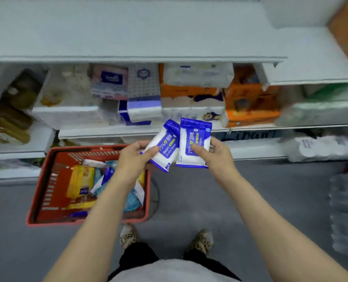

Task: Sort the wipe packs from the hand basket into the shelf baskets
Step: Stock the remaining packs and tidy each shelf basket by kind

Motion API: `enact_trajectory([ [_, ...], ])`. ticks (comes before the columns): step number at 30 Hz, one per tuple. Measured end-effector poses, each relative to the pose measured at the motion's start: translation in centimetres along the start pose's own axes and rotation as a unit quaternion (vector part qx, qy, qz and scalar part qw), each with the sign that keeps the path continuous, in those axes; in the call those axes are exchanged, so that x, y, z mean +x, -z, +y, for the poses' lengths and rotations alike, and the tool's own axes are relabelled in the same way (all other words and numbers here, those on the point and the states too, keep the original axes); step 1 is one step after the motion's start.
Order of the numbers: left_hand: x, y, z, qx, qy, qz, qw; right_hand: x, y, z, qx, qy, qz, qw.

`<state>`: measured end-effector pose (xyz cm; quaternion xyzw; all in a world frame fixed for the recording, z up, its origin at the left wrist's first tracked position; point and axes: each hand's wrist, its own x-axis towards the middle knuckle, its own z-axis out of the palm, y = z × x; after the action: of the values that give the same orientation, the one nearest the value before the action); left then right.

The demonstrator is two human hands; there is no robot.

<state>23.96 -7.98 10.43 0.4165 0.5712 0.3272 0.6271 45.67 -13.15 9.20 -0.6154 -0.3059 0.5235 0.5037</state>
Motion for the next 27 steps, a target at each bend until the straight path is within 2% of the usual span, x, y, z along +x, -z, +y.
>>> enact_trajectory([
  [5, -0.9, -12.9, 4.7, 0.036, -0.054, -0.108, 0.992, -1.7, 12.0, -4.3, 0.024, 0.056, 0.069, 0.996],
  [10, -0.5, -22.5, 8.2, 0.077, -0.092, -0.186, 0.975, -1.3, 21.3, -8.1, 0.077, 0.084, 0.143, 0.983],
  [18, 3.9, -36.2, 14.0, 0.139, -0.17, -0.199, 0.955, 2.7, 33.1, -13.7, 0.094, 0.139, 0.188, 0.968],
  [27, 13.7, -55.5, 24.3, 0.076, -0.242, -0.218, 0.942, 13.9, 50.6, -24.7, 0.129, 0.169, 0.268, 0.94],
])
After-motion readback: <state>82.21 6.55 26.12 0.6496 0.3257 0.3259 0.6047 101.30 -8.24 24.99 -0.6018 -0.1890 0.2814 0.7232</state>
